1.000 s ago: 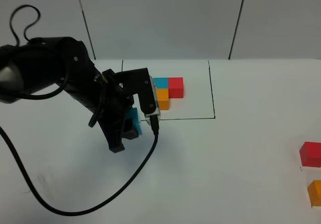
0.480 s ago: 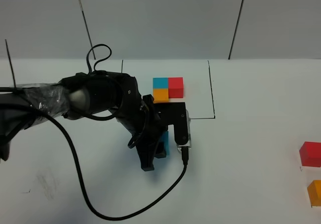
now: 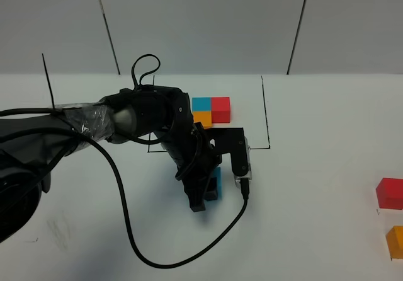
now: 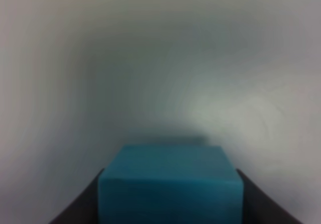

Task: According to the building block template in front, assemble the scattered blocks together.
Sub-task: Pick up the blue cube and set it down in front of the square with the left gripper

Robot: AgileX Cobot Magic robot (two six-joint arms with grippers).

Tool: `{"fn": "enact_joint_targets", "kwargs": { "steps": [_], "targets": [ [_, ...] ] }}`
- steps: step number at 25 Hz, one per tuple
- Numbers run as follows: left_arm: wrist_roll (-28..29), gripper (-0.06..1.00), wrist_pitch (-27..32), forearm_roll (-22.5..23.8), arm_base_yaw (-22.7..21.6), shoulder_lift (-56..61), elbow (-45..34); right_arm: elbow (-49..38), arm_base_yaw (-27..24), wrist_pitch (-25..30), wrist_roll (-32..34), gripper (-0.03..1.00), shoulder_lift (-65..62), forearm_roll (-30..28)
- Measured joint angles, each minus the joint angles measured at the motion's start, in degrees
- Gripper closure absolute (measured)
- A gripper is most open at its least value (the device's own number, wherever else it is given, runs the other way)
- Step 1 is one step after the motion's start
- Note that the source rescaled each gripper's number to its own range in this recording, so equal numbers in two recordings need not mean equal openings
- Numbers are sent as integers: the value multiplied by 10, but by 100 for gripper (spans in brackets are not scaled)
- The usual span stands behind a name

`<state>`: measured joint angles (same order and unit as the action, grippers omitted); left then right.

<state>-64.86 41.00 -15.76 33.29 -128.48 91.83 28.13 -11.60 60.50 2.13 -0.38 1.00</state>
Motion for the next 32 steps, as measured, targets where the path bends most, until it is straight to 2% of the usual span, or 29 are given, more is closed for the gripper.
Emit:
{"fn": "enact_joint_targets", "kwargs": {
  "steps": [26,27,28,32],
  "targets": [
    [3,92,14,3,0,-13,2,0,0,0,0,31,0,0],
    [3,89,14,3,0,-13,2,0,0,0,0,31,0,0],
    [4,80,12,3,0,-13,2,0,0,0,0,31,0,0],
    [8,35,-2,2,0,-13,3,0,0,0,0,31,0,0]
  ]
}}
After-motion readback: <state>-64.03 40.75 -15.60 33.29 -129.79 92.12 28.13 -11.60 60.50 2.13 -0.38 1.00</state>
